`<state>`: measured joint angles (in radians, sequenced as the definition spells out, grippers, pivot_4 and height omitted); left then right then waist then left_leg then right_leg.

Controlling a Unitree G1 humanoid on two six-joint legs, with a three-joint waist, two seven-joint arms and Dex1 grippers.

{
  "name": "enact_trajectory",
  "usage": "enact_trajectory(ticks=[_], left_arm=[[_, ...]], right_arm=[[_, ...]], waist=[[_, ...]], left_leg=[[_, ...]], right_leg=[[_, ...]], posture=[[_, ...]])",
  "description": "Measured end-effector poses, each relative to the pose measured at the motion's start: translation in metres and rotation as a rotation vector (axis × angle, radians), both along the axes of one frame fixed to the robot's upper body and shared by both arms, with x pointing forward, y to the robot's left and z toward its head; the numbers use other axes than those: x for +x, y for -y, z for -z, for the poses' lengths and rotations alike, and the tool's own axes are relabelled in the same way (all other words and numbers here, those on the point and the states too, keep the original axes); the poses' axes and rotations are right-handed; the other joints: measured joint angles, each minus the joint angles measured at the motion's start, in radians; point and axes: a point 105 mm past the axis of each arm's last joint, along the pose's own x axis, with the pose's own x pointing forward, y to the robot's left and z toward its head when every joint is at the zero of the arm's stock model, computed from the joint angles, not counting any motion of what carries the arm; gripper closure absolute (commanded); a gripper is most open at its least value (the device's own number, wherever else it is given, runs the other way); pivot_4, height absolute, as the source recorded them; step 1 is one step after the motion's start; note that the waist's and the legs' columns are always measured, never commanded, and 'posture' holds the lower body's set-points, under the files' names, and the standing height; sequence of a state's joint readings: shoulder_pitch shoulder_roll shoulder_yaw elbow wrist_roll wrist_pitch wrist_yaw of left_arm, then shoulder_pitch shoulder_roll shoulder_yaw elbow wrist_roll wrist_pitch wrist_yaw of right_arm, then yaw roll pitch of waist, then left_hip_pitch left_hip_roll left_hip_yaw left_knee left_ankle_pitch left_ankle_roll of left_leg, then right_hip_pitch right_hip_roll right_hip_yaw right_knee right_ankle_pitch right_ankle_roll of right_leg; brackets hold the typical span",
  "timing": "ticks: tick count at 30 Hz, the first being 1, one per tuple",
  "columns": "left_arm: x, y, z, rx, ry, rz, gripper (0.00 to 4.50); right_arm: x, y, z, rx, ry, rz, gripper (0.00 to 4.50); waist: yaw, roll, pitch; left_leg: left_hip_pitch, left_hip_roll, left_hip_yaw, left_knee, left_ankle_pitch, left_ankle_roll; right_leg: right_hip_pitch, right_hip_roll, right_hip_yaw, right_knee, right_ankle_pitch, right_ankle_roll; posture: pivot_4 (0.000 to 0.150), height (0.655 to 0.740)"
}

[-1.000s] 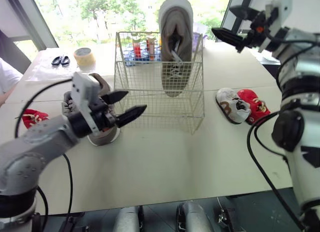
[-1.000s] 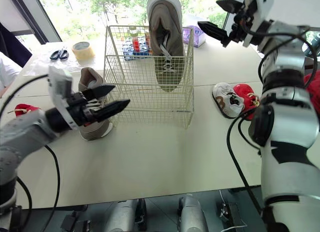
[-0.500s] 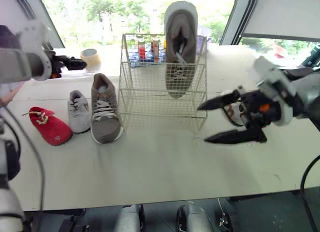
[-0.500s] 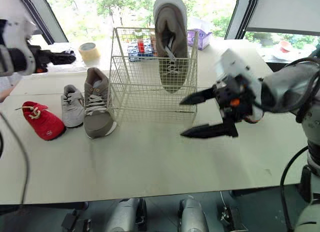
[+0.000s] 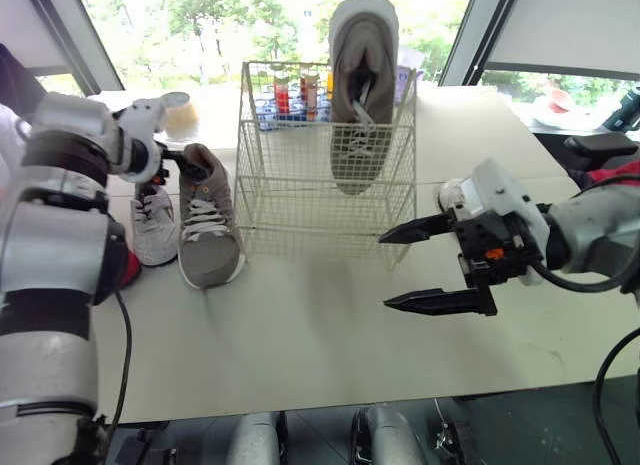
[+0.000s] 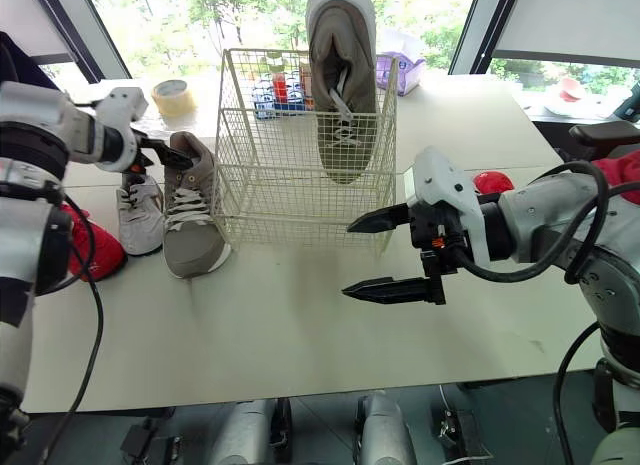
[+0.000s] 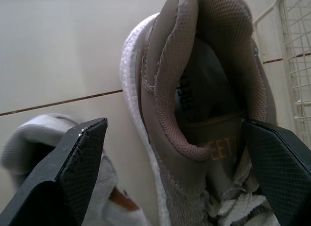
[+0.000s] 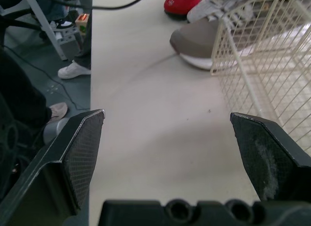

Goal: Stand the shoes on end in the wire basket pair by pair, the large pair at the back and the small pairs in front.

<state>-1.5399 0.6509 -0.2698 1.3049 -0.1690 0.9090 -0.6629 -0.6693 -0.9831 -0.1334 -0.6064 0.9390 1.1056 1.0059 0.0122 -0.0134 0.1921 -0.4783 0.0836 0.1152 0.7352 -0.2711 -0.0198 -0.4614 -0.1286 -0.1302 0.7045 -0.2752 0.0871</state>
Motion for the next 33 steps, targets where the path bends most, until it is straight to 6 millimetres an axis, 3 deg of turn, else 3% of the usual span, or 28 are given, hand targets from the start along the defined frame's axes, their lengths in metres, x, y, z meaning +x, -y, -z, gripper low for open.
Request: enact_trajectory(ticks=[2,8,9,14,17,20,22,25,26,28,30,33], left_arm=[[0.003,-0.001,0.007,0.029,0.008,0.002,1.26],[0.006,-0.005,0.014,0.069,0.026,-0.01,4.33],[0.007,-0.004,0.014,0.059,0.029,-0.012,4.46],[0.008,-0.014,0.009,-0.071,0.083,-0.135,4.46],[0.01,-0.032,-0.015,-0.108,0.187,-0.22,4.46],[0.014,-0.039,-0.076,-0.118,0.438,-0.231,4.46],[0.009,-0.045,-0.13,-0.131,0.662,-0.244,4.46],[-0.021,-0.049,-0.216,-0.28,1.024,-0.25,4.46],[-0.031,-0.049,-0.232,-0.301,1.106,-0.242,4.46],[-0.052,-0.04,-0.26,-0.323,1.292,-0.198,4.46],[-0.069,-0.017,-0.273,-0.343,1.461,-0.129,4.46],[-0.073,0.028,-0.267,-0.329,1.581,-0.022,4.46]], right_arm=[[0.0,-0.001,0.001,0.007,0.006,0.014,0.0],[-0.004,-0.001,-0.004,0.036,0.016,0.027,0.0],[-0.005,0.0,-0.005,0.036,0.016,0.027,0.0],[0.0,0.004,-0.01,0.04,0.042,0.067,0.0],[0.006,0.007,-0.018,0.069,0.058,0.097,0.0],[0.012,0.014,-0.034,0.127,0.079,0.123,0.0],[0.016,0.021,-0.047,0.177,0.092,0.145,0.0],[0.023,0.038,-0.066,0.232,0.129,0.213,0.0],[0.024,0.04,-0.069,0.242,0.137,0.22,0.0],[0.028,0.043,-0.069,0.249,0.136,0.232,0.0],[0.032,0.044,-0.07,0.258,0.13,0.232,0.0],[0.036,0.047,-0.078,0.285,0.146,0.231,0.0]], waist=[[0.0,0.0,0.0],[-0.001,0.0,0.0],[0.0,0.0,0.0],[-0.001,-0.001,0.0],[-0.002,-0.004,0.002],[-0.001,-0.009,0.004],[0.0,-0.009,0.004],[0.0,-0.009,0.004],[-0.001,-0.009,0.004],[0.0,-0.009,0.004],[0.003,-0.009,0.004],[0.01,-0.009,0.003]], left_leg=[[0.0,0.0,0.0,0.0,0.0,0.0],[0.0,0.0,0.0,0.0,0.0,0.0],[0.0,0.0,0.0,0.0,0.0,0.0],[0.0,0.0,0.0,0.0,0.0,0.0],[-0.001,0.0,0.0,0.0,0.0,0.0],[-0.002,0.0,0.0,0.0,0.0,0.0],[-0.003,0.0,0.0,0.0,0.0,0.001],[-0.002,-0.001,0.002,-0.001,-0.001,0.002],[-0.001,-0.001,0.002,-0.001,-0.001,0.002],[0.0,-0.001,0.002,0.0,-0.001,0.002],[0.0,-0.001,0.001,0.002,-0.001,0.002],[0.0,-0.002,0.001,0.005,0.001,0.004]], right_leg=[[0.0,0.0,0.0,0.0,0.0,0.0],[0.0,0.0,0.0,0.0,0.0,0.0],[0.0,0.0,0.0,0.0,0.0,0.0],[0.0,0.0,0.0,0.001,0.0,0.0],[-0.001,0.0,0.0,0.001,0.0,0.0],[-0.002,0.0,0.0,0.001,0.0,0.0],[-0.002,-0.001,0.0,-0.001,0.001,0.001],[-0.001,-0.002,0.0,-0.002,0.001,0.001],[-0.001,-0.002,0.0,-0.002,0.001,0.001],[0.0,-0.002,0.0,-0.001,0.001,0.001],[0.002,-0.002,0.0,0.001,0.001,0.001],[0.003,-0.004,0.0,0.003,0.003,0.003]], posture=[[0.15,0.6797],[0.15,0.6797],[0.15,0.6797],[0.15,0.6797],[0.15,0.6797],[0.15,0.6797],[0.15,0.6797],[0.15,0.6797],[0.15,0.6797],[0.15,0.6797],[0.15,0.6797],[0.15,0.6797]])
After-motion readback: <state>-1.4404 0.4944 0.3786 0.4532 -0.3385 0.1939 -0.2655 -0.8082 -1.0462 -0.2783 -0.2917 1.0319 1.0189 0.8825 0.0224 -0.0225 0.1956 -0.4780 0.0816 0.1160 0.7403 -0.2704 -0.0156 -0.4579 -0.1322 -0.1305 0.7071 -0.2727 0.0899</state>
